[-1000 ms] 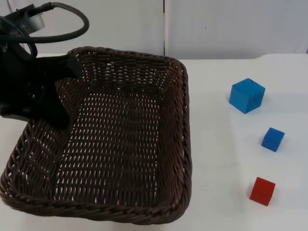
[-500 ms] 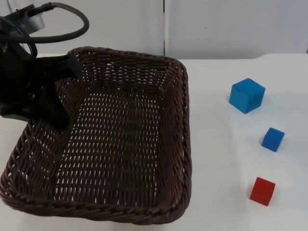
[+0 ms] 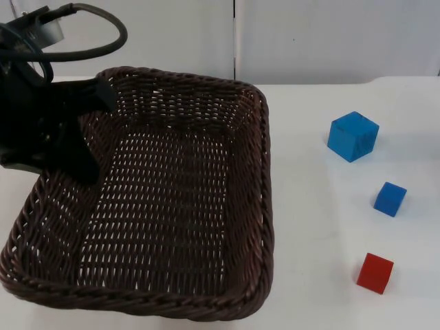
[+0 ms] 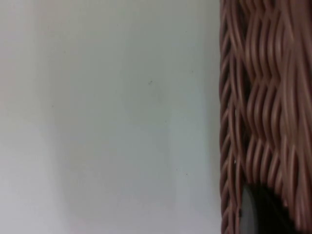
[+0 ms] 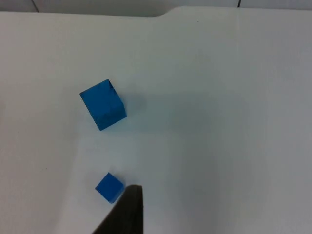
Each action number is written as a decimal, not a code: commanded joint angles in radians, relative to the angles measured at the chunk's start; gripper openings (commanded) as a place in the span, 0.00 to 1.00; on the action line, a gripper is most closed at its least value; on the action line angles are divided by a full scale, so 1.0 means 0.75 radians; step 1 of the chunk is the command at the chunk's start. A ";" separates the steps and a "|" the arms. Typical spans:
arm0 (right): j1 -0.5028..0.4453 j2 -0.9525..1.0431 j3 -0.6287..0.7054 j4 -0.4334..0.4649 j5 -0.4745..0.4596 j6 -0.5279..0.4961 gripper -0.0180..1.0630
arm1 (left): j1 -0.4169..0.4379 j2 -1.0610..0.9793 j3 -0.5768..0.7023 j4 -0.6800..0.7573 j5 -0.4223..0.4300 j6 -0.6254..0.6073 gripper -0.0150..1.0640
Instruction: Pick up the basket with the left hand and place the largest block into the basket with the right hand.
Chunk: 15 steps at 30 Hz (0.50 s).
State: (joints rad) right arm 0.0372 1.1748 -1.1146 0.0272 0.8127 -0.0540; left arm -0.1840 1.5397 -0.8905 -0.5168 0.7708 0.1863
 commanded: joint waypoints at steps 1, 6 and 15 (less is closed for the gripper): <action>-0.007 0.063 -0.048 0.004 -0.012 -0.028 0.99 | 0.000 -0.019 0.000 -0.042 -0.001 -0.003 0.01; -0.004 0.205 -0.108 0.014 -0.018 -0.033 0.99 | 0.000 -0.019 0.000 -0.045 -0.001 -0.003 0.01; 0.128 0.480 -0.244 0.035 -0.059 -0.136 0.99 | 0.000 -0.019 0.000 -0.048 -0.009 -0.003 0.01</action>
State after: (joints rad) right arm 0.1054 1.4904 -1.2636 0.0503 0.7885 -0.1261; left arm -0.1840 1.5397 -0.8905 -0.5168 0.7708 0.1863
